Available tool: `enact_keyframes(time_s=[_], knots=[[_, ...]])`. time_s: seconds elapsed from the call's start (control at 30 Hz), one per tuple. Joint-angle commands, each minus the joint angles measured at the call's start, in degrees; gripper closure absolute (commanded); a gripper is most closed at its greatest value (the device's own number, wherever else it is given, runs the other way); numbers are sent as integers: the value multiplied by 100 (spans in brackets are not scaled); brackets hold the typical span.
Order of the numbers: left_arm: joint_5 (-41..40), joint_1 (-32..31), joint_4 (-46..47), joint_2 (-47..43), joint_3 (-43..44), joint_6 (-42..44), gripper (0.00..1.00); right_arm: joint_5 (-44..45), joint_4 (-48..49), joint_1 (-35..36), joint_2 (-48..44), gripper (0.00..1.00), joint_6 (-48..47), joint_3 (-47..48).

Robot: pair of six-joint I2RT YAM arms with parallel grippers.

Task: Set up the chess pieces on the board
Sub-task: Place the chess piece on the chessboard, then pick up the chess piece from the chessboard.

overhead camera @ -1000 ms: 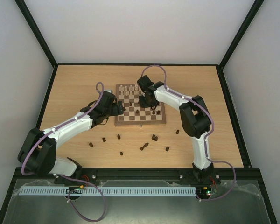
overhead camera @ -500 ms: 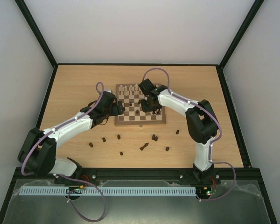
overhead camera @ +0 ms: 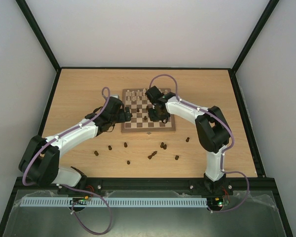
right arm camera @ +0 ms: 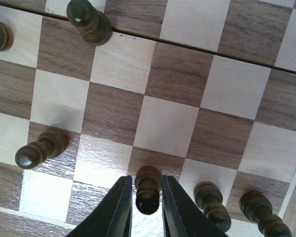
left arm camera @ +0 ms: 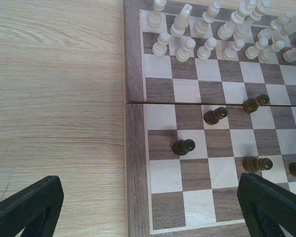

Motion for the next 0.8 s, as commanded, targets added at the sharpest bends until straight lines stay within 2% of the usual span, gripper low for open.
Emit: enact_keyframes(time_s=[0.0, 0.23, 0.4, 0.77], knots=[[-49, -23, -82, -114, 163, 40, 1, 32, -277, 45, -60, 81, 12, -57], [-63, -34, -90, -129, 163, 40, 0, 79, -382, 49, -224, 76, 29, 38], [-85, -27, -90, -121, 163, 39, 0, 40, -447, 52, -255, 72, 30, 457], [-135, -24, -116, -113, 168, 50, 0, 72, -634, 45, 902, 58, -27, 1981]])
